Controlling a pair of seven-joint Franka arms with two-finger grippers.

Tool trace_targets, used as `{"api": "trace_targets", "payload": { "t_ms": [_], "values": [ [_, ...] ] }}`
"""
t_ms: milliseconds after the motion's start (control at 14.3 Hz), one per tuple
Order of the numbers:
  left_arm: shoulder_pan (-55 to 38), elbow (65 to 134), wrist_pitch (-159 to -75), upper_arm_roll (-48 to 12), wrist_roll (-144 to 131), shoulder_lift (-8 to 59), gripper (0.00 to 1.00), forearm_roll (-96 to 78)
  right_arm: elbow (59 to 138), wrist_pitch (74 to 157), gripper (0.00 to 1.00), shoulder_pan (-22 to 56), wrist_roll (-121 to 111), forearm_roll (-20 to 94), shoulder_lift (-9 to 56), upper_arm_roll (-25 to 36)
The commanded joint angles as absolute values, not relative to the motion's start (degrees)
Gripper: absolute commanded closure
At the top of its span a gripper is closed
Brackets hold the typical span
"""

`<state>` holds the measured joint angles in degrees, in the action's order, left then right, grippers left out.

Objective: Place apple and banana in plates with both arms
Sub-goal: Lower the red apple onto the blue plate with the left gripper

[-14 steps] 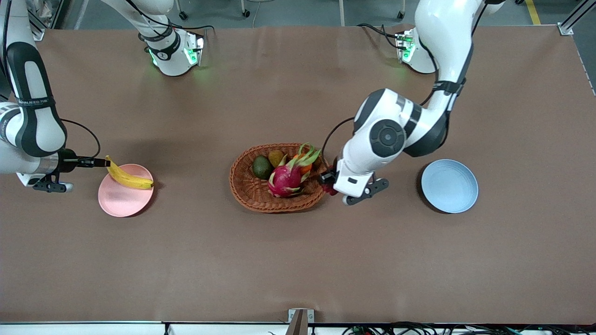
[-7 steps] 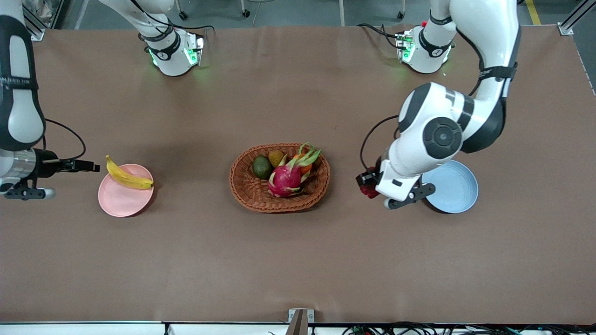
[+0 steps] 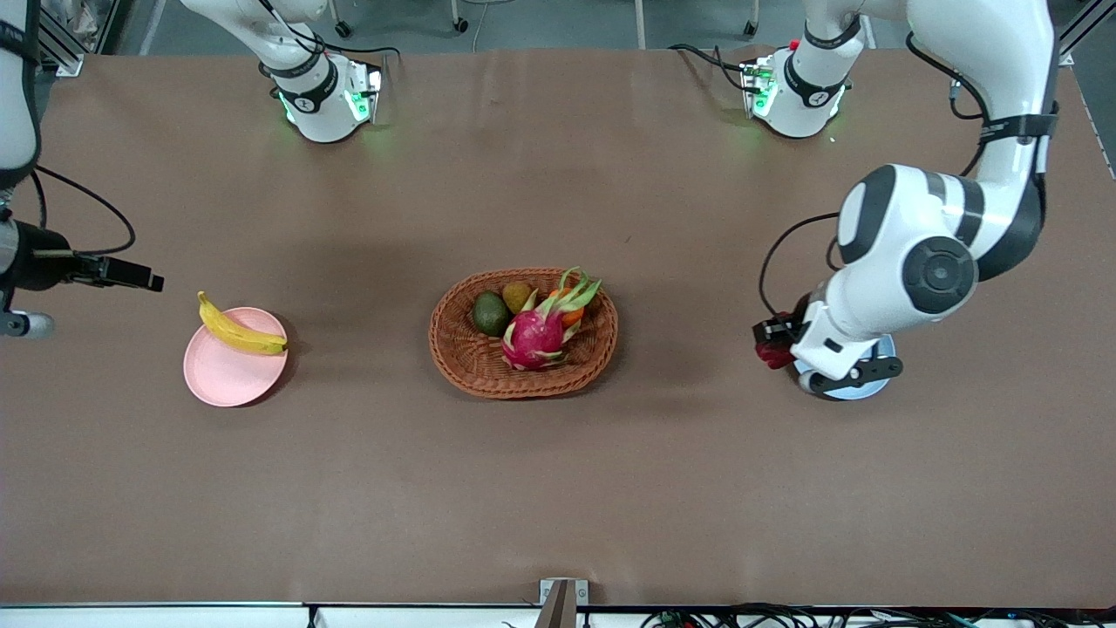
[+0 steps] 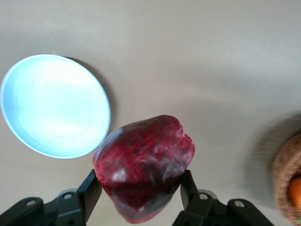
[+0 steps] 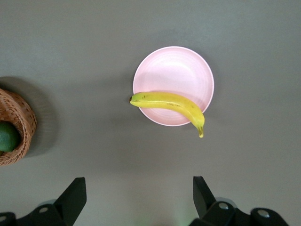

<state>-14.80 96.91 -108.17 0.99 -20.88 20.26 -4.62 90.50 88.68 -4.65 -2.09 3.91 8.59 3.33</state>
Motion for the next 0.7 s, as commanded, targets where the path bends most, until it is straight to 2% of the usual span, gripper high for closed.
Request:
{"api": "trace_targets", "payload": {
  "t_ms": [0,420,630],
  "values": [
    [-12.05,104.91,-113.09,0.53,-14.96,16.27,0.59,-0.11,83.08,86.05,0.0,-2.11,-0.17,0.18,10.1,3.43],
    [-4.06,116.0,-125.83,0.44,-2.4,15.55,0.59,1.41,80.24,85.87,0.0,-1.85,-0.44,1.23,10.37,3.25],
    [-0.62,116.72,-128.05,0.35,1.58,18.27,0.59,1.41,80.24,81.41,0.0,-0.09,-0.26,0.53,10.2,3.16]
  ]
}}
